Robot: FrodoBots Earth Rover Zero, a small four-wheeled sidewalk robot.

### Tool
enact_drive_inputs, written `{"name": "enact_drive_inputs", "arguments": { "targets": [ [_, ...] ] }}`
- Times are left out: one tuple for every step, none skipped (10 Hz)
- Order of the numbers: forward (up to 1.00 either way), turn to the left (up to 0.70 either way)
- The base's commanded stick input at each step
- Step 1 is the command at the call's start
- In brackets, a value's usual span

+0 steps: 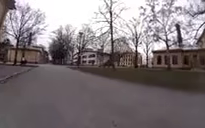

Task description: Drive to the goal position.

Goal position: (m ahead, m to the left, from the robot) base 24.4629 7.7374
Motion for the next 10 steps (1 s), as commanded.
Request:
{"name": "enact_drive_inputs", "arguments": {
  "targets": [
    [0.7,0.35],
    [0.7,0.35],
    [0.7,0.35],
    [0.7,0.35],
    [0.7,0.35],
    [0.7,0.35],
    [0.7,0.35],
    [0.7,0.35],
    [0.7,0.35],
    [0.7,0.35]
  ]
}}
